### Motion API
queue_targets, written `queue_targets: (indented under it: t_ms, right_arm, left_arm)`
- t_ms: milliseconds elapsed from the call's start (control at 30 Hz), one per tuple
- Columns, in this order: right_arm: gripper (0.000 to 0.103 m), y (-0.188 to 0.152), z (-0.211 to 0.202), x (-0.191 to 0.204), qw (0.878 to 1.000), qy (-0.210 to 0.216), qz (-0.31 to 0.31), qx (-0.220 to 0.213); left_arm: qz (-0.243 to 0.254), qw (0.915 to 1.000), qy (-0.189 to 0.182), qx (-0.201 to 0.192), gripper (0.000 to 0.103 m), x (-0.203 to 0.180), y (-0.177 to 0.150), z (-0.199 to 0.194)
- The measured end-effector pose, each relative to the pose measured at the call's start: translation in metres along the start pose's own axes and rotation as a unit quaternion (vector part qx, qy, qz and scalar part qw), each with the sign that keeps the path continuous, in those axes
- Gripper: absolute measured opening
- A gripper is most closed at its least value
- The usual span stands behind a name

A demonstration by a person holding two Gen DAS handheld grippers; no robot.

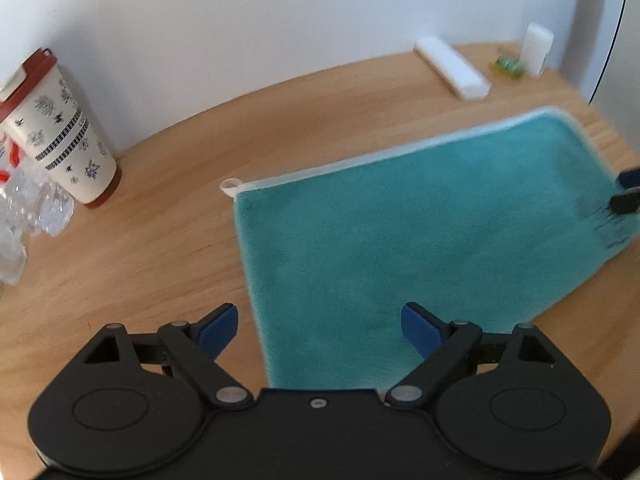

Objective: Fold towel

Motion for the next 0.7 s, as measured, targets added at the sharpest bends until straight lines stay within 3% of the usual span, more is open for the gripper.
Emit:
queue_targets:
  t_ms: [67,200,367,567,700]
  right_arm:
    - [0.058,-0.001,-0.012,0.008,1.000,0.005,0.001,-0.001]
    - [0.060,-0.002,-0.026,0.024,1.000,-0.005,-0.021,-0.007]
    - [0.061,-0.002,-0.044,0.032,0.998,0.003,0.056,0.030]
    - [0.061,0.001,-0.074,0.038,0.993,0.009,0.113,0.025]
    - [0.064,0.004,-0.094,0.041,0.993,-0.045,0.105,0.014]
  left_arm:
    - [-0.022,0.9997,-0.013,-0.001,0.102,-0.002,0.004,-0.018]
    - [-0.030,0.9993,0.019,-0.007,0.103,-0.012,0.018,-0.051]
    - [-0.044,0.9988,0.022,-0.002,0.103,-0.023,0.023,-0.072]
    - [-0.078,0.9967,0.023,-0.001,0.102,-0.029,0.022,-0.101]
    - [-0.078,0.9958,0.048,-0.002,0.102,-0.032,0.022,-0.120]
Point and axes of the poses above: each gripper's, at about its wrist camera, not at the fingertips, and z roughly the way its jaws point, x to its left, y to its top, the point moved 4 cm from there along z, roughly the way its jaws point, and after that the axes turned 6 degrees about z, right-handed, at the moved point
